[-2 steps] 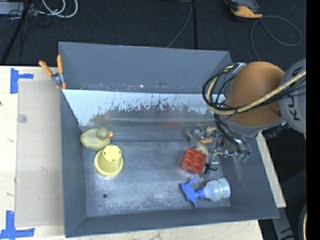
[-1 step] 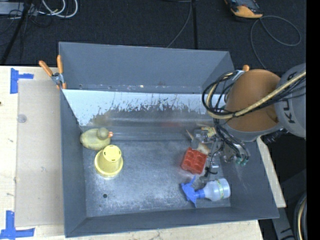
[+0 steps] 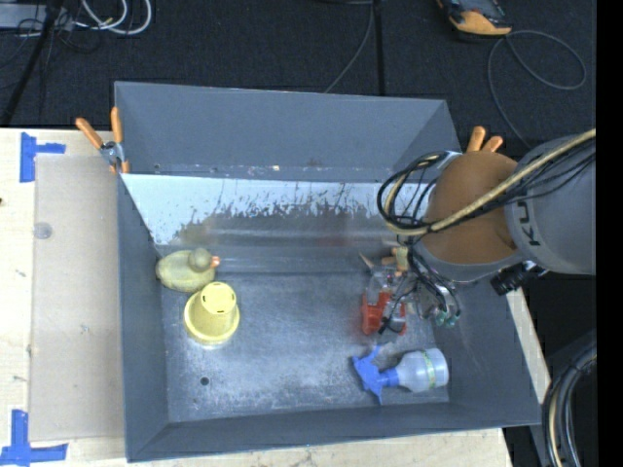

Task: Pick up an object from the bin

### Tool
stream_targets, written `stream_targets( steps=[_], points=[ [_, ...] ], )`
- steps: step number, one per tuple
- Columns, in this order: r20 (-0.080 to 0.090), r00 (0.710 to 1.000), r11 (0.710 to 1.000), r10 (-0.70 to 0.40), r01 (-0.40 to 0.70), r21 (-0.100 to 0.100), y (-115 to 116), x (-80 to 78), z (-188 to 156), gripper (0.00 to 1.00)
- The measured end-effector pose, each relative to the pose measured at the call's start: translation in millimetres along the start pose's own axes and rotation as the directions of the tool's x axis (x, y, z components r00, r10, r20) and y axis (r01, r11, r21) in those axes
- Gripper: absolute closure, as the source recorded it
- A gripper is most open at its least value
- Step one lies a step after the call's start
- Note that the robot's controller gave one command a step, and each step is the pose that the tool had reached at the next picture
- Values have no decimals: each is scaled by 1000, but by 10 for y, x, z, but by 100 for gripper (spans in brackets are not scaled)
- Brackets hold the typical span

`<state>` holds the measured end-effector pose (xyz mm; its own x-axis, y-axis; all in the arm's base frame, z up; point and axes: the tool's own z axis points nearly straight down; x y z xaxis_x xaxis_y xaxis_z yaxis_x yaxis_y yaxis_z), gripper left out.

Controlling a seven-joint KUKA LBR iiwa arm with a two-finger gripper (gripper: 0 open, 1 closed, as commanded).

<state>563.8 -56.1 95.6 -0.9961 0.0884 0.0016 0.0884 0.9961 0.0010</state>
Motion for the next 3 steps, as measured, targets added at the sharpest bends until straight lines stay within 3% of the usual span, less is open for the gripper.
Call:
stream_targets(
  steps=[1,2,3],
  points=[
    [0,1000,1000,0,0,0,1,0,0,100],
    [0,999,999,-52,52,0,23,-26,-478,100],
    [0,999,999,-52,52,0,23,-26,-478,100]
  ],
)
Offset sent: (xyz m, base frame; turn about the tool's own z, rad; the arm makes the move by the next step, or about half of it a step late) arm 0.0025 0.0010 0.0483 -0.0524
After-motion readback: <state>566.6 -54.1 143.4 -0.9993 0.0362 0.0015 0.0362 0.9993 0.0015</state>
